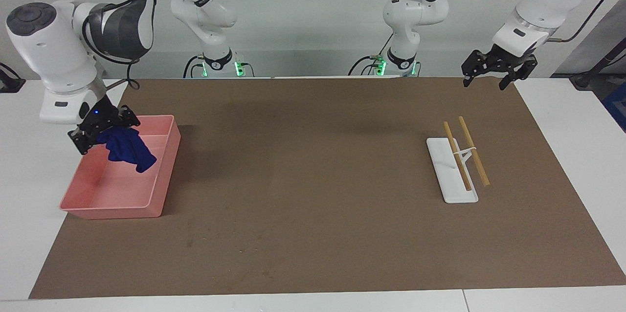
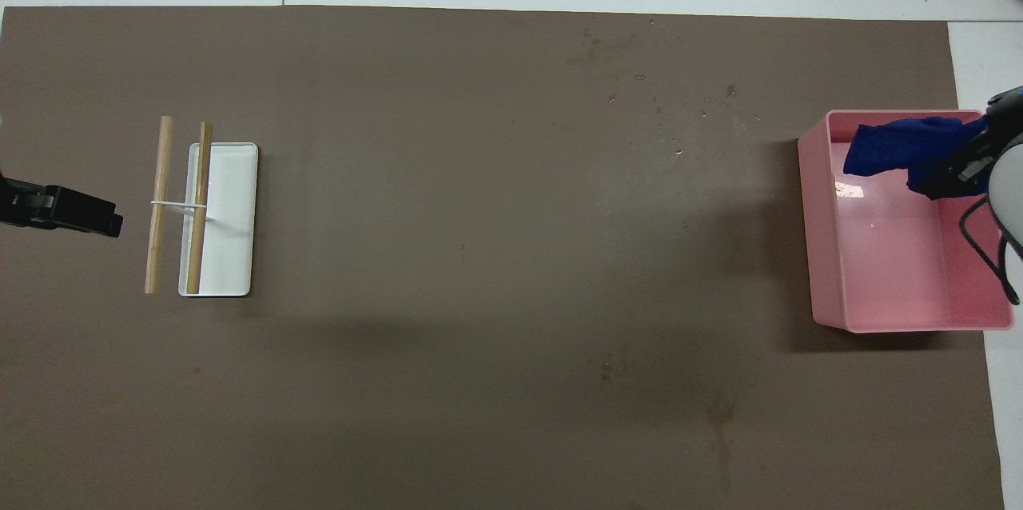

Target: Wipe water with towel using both arms

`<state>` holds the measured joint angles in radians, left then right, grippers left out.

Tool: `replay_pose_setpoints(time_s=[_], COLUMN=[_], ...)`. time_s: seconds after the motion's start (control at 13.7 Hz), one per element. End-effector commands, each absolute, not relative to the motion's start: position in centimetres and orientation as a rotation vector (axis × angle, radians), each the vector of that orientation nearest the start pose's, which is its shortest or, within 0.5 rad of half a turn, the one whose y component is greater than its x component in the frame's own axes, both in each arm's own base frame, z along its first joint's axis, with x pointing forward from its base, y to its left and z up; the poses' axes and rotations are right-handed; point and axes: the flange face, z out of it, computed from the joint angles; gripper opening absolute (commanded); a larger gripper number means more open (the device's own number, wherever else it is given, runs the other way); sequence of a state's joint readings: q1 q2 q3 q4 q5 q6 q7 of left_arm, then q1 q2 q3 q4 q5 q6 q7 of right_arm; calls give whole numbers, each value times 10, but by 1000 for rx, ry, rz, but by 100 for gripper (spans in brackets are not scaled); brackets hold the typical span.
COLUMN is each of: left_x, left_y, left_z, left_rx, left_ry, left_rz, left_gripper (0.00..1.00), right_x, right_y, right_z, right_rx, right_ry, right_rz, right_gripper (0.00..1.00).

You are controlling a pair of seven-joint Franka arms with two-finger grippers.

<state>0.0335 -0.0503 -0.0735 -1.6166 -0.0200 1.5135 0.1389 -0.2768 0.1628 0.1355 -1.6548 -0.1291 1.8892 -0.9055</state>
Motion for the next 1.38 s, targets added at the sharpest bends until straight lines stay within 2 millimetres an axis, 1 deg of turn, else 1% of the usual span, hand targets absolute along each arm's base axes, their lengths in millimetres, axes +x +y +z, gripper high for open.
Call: replay_pose_setpoints(time_s=[0.0,0.07,0.22,0.29,0.36,0.44,0.51,0.66,0.73,0.8,0.87,0.95,1.02,1.09,1.16,1.24,1.31], left_x=[523,523,523,523,523,522,523,522,523,523,523,523,523,523,523,522,523], left_y=[-24,-24,-24,-24,-24,-24,-24,-24,-24,-24,-24,-24,-24,-24,-24,-24,-24], left_z=[627,626,627,626,626,627,627,627,627,626,627,627,626,627,627,627,627], left_rx=[-3156,-3155,-3156,-3155,-3155,-3155,-3155,-3155,-3155,-3155,-3155,-3155,-3155,-3155,-3155,-3155,-3156], left_ry=[270,270,270,270,270,270,270,270,270,270,270,270,270,270,270,270,270], left_rz=[93,93,93,93,93,91,93,91,93,93,91,93,93,91,93,91,93], left_gripper=[100,100,100,100,100,100,100,100,100,100,100,100,100,100,100,100,100], right_x=[594,594,590,587,586,587,587,587,588,587,592,593,593,592,587,583,577], right_y=[-127,-139,-157,-160,-160,-159,-159,-157,-152,-144,-119,-100,-77,-49,-26,-5,9], right_z=[490,478,454,446,446,447,449,452,458,473,496,520,541,559,573,581,591], right_rx=[-3000,-3009,-3022,-3019,-3018,-3015,-3011,-3009,-3008,-3008,-2982,-2969,-2978,-3001,-3033,-3049,-3070], right_ry=[-1341,-1339,-1342,-1339,-1338,-1338,-1329,-1330,-1345,-1355,-1363,-1313,-1244,-1147,-1012,-919,-837], right_rz=[-19,-42,-89,-81,-76,-77,-79,-77,-87,-95,-143,-188,-196,-178,-131,-94,-84], right_gripper=[0,0,0,0,0,67,100,100,100,100,100,100,100,100,100,100,100])
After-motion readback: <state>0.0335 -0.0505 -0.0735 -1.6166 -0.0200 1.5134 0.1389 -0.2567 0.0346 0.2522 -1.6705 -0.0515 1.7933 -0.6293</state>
